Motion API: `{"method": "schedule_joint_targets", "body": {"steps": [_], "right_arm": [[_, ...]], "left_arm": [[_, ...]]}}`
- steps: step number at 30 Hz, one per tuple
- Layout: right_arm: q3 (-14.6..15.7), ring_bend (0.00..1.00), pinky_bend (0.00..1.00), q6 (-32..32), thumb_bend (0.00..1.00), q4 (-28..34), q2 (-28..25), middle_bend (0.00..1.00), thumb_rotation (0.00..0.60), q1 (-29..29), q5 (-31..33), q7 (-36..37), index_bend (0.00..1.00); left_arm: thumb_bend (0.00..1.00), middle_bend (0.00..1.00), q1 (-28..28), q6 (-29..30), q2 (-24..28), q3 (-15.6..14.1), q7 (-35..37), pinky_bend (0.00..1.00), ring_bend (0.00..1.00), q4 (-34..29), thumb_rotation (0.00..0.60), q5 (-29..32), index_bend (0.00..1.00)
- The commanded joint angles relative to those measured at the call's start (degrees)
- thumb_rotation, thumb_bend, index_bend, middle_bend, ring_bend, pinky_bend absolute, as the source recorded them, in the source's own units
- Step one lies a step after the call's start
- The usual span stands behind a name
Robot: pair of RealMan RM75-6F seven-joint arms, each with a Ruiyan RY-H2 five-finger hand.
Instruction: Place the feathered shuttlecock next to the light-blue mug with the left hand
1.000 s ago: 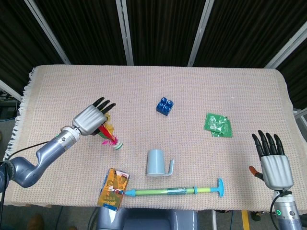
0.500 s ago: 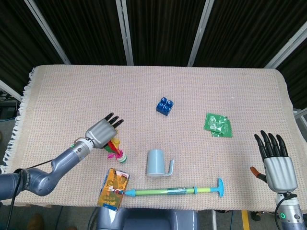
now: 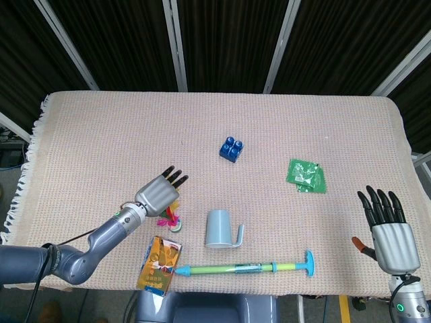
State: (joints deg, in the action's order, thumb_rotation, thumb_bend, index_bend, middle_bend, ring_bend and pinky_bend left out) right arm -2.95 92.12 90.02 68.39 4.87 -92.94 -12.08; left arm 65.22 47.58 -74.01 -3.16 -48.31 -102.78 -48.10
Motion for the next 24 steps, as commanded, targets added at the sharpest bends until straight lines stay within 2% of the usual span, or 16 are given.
{"method": "schedule_joint_targets", "body": {"steps": [1,6,16,24], "right_arm": [[0.0,0.0,0.0,0.0,0.01,0.0,0.0,0.0,0.6,-0.1,0.0,0.1,0.0],[-0.1,0.0,0.0,-0.2,0.01,0.2,0.0,0.0,0.6,-0.1,-0.3,-0.1,0.0],[0.0,0.0,0.0,-0.2,0.01,0.4,0.1,0.0,0.6,-0.3,-0.7,-0.7,0.0],[0.2,0.0,0.0,-1.4,0.01,0.8,0.3,0.0,0.6,0.0,-0.7,-1.7,0.0]], "left_arm": [[0.23,0.0,-2.6,0.9,-1.4,2.1,8.7,0.0,0.0,1.5,0.599,-10.2,0.0],[0.16,0.0,-3.1,-0.1,-0.8,3.1,13.0,0.0,0.0,1.6,0.599,-13.7,0.0],[0.15,0.0,-3.3,0.0,-0.4,4.8,14.9,0.0,0.0,1.1,0.6,-14.9,0.0],[0.13,0.0,-5.4,3.9,-4.9,7.3,27.0,0.0,0.0,5.3,0.6,-27.2,0.0]]}}
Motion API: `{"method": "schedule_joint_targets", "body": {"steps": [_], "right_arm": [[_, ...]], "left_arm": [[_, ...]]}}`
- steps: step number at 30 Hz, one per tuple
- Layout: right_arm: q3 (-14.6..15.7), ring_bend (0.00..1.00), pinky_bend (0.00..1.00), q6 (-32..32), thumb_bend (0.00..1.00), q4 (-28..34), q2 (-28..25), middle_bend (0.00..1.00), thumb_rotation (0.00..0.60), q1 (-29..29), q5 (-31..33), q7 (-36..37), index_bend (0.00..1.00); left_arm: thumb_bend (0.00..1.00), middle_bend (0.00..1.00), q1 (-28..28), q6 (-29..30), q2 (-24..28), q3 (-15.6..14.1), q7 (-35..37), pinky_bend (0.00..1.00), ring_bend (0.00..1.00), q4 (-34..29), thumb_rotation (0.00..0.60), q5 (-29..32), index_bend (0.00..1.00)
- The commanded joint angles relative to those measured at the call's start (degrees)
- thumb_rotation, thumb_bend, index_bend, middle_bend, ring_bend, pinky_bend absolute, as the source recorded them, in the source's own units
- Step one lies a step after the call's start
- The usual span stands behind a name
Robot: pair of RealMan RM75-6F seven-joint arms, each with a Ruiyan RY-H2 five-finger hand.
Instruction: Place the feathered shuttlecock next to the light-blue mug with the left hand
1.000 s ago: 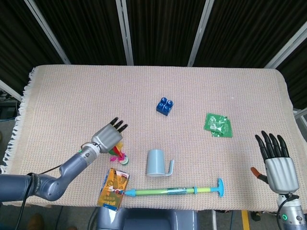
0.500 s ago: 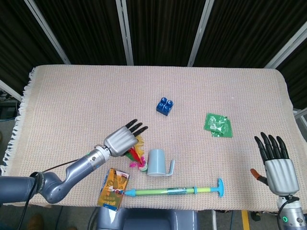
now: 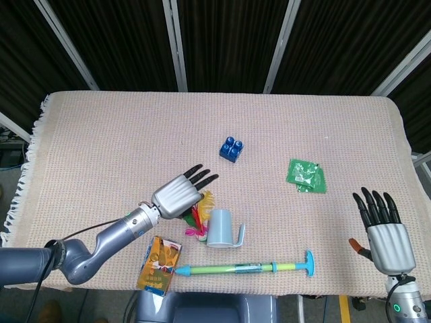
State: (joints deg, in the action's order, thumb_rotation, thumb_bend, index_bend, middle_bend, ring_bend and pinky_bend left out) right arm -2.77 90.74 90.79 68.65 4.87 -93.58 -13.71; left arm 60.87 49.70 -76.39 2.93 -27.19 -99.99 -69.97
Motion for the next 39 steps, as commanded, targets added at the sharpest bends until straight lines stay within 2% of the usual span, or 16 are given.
{"method": "schedule_joint_targets", "body": {"steps": [1,7,12,17,20,23,26,28,31,33,39], "right_arm": [[0.0,0.0,0.0,0.1,0.01,0.1,0.0,0.0,0.6,0.0,-0.2,-0.2,0.0],[0.0,0.0,0.0,0.1,0.01,0.2,0.0,0.0,0.6,-0.2,0.0,-0.7,0.0],[0.0,0.0,0.0,-0.1,0.02,0.2,-0.2,0.0,0.6,-0.4,0.3,-0.4,0.0],[-0.2,0.0,0.0,-0.2,0.02,0.0,-0.3,0.0,0.6,-0.5,0.7,-0.3,0.0],[-0.2,0.0,0.0,-0.1,0.02,0.1,-0.3,0.0,0.6,-0.5,0.6,-0.2,0.0],[-0.3,0.0,0.0,0.2,0.02,0.1,-0.3,0.0,0.6,-0.6,0.4,-0.2,0.0],[-0.3,0.0,0.0,0.1,0.02,0.0,-0.2,0.0,0.6,-0.5,0.3,-0.2,0.0],[-0.4,0.0,0.0,-0.4,0.02,-0.1,0.0,0.0,0.6,-0.3,0.6,-0.2,0.0],[-0.6,0.0,0.0,-1.0,0.01,-0.3,0.3,0.0,0.6,-0.1,1.1,-0.5,0.0],[-0.7,0.0,0.0,-1.4,0.01,-0.2,0.5,0.0,0.6,0.0,1.5,-0.9,0.0],[-1.1,0.0,0.0,-1.6,0.02,0.2,0.8,0.0,0.6,0.1,2.3,-2.0,0.0]], "left_arm": [[0.13,0.0,-1.1,1.9,-3.1,1.3,7.3,0.0,0.0,3.2,0.6,-6.3,0.0],[0.12,0.0,-1.0,3.0,-7.1,1.9,14.9,0.0,0.0,6.7,0.598,-12.8,0.0],[0.12,0.0,-1.8,6.7,-6.2,2.3,18.0,0.0,0.0,5.0,0.6,-18.0,0.0],[0.12,0.0,-4.3,11.0,-1.0,3.1,19.5,0.0,0.0,0.2,0.6,-20.0,0.0],[0.12,0.0,-6.9,12.8,4.4,2.6,19.8,0.0,0.0,-3.5,0.6,-19.3,0.0],[0.13,0.0,-10.3,14.8,10.5,1.2,19.9,0.0,0.0,-7.0,0.6,-18.4,0.0],[0.14,0.0,-16.1,19.7,16.8,-1.4,20.3,0.0,0.0,-8.3,0.6,-18.5,0.0],[0.15,0.0,-20.9,23.1,19.6,-4.2,19.9,0.0,0.0,-7.1,0.6,-18.9,0.0],[0.15,0.0,-27.0,26.6,20.6,-7.6,20.2,0.0,0.0,-3.7,0.6,-18.2,0.0],[0.15,0.0,-31.0,30.0,19.4,-8.6,20.5,0.0,0.0,0.1,0.6,-17.4,0.0],[0.15,0.0,-41.0,40.1,13.4,-8.8,24.8,0.0,0.0,10.8,0.6,-16.2,0.0]]}}
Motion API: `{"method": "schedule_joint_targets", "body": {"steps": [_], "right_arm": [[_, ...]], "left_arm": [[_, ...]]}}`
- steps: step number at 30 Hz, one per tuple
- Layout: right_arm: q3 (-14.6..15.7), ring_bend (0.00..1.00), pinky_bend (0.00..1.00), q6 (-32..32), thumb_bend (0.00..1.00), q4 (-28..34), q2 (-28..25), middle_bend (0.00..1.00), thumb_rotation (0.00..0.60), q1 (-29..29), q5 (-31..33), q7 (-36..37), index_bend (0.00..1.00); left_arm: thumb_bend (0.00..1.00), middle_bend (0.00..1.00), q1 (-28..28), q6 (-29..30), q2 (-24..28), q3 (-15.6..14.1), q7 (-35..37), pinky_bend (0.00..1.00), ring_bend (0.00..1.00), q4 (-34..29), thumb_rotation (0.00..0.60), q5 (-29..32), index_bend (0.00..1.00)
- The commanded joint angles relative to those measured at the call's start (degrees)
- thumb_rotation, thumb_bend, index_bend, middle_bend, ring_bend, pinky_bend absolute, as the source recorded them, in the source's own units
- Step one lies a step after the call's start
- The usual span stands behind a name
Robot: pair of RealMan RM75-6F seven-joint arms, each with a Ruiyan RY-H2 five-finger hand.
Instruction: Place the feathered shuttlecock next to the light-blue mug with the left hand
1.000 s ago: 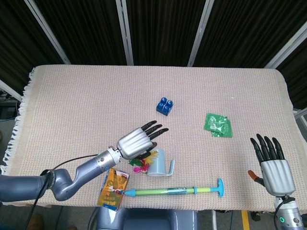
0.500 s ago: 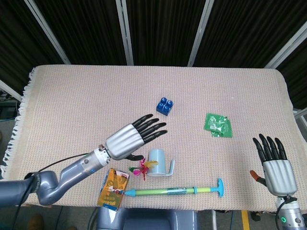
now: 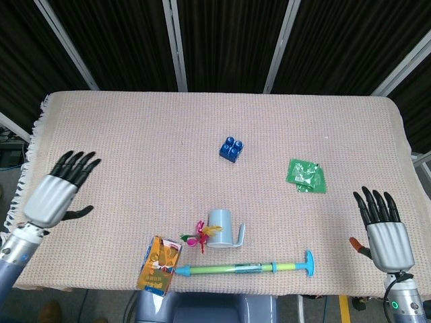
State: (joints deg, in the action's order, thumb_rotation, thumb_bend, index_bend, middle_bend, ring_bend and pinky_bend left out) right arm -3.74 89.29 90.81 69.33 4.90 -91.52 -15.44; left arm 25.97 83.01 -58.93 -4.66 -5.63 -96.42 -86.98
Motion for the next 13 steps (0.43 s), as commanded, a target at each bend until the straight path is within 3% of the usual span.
{"method": "schedule_joint_targets", "body": {"steps": [1,7,13], "right_arm": [[-0.2,0.0,0.0,-0.3,0.02,0.1,0.1,0.0,0.6,0.1,0.5,-0.4,0.0],[-0.4,0.0,0.0,-1.9,0.01,0.3,0.1,0.0,0.6,0.5,2.0,-1.0,0.0],[-1.2,0.0,0.0,-2.9,0.02,0.2,-0.3,0.0,0.6,0.9,3.9,-0.1,0.0]], "left_arm": [[0.15,0.0,-7.3,7.7,-5.2,-1.2,3.6,0.0,0.0,8.5,0.6,0.8,0.0],[0.15,0.0,-11.8,8.1,-12.8,-0.2,1.2,0.0,0.0,16.0,0.6,3.7,0.0],[0.15,0.0,-11.7,6.9,-14.6,1.6,3.1,0.0,0.0,18.1,0.6,2.6,0.0]]}}
